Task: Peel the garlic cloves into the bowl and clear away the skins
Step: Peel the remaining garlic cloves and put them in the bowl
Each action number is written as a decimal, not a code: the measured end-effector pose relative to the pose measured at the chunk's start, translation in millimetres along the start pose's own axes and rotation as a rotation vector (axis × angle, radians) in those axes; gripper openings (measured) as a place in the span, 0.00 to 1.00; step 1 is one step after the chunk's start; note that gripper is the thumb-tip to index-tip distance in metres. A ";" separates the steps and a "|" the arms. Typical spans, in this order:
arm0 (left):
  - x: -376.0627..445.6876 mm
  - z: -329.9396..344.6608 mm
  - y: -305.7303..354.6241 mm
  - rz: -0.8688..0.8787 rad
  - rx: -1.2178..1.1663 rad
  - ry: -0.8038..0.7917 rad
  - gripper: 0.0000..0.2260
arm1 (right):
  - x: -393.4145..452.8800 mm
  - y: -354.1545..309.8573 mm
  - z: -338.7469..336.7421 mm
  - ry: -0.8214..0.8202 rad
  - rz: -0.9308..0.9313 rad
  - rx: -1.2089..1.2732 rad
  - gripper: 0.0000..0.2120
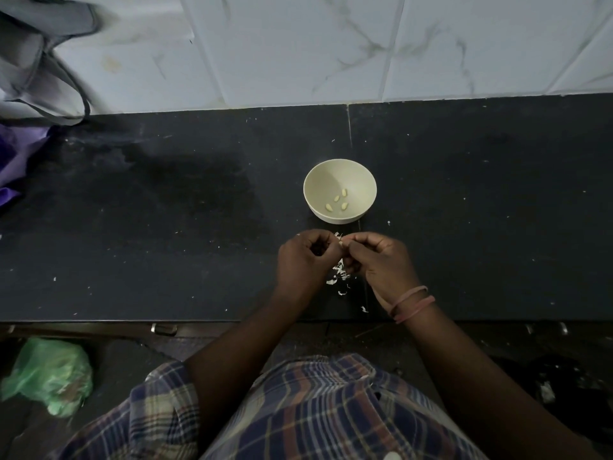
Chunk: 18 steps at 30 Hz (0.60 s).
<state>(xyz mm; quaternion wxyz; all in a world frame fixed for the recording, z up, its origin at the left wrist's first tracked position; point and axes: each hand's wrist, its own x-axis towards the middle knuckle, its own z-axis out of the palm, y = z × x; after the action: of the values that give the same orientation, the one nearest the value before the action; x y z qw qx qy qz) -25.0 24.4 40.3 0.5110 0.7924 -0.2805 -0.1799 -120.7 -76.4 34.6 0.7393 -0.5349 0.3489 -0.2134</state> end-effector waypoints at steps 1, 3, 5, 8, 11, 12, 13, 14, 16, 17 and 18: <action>0.8 0.2 -0.1 -0.015 -0.019 0.006 0.05 | -0.3 -0.2 0.6 -0.009 0.014 0.040 0.05; 2.3 0.1 1.3 -0.062 -0.083 0.007 0.04 | -1.4 -0.9 2.1 -0.034 0.033 0.118 0.05; 3.3 0.0 5.2 -0.137 -0.180 -0.012 0.04 | -2.0 -0.1 2.9 -0.048 0.021 0.148 0.05; 2.4 1.0 8.5 -0.208 -0.283 -0.054 0.06 | -0.2 1.9 3.4 -0.025 -0.069 0.039 0.06; 1.7 2.7 8.1 -0.235 -0.339 -0.070 0.07 | -1.4 3.1 2.4 -0.015 -0.236 -0.192 0.06; 1.7 3.3 8.1 -0.248 -0.363 -0.077 0.08 | -3.1 2.7 2.6 -0.020 -0.279 -0.227 0.07; 1.9 3.9 8.2 -0.257 -0.381 -0.085 0.08 | -4.7 2.3 3.0 -0.026 -0.319 -0.257 0.07; 2.1 4.4 8.9 -0.267 -0.398 -0.093 0.08 | -5.8 2.0 3.8 -0.032 -0.357 -0.287 0.08; 2.7 6.0 9.4 -0.300 -0.463 -0.106 0.08 | -6.5 2.5 5.4 -0.031 -0.385 -0.309 0.07; 3.2 7.0 10.2 -0.323 -0.509 -0.112 0.09 | -5.5 3.2 6.0 -0.019 -0.373 -0.294 0.07; 3.6 7.9 11.0 -0.346 -0.547 -0.116 0.10 | -4.2 4.0 6.1 -0.006 -0.355 -0.270 0.06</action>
<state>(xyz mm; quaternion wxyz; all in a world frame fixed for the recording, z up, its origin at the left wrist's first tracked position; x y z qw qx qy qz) -29.6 13.1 47.1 0.6498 0.6501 -0.1118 -0.3776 -119.2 -68.2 33.2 0.6126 -0.6829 0.2724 -0.2901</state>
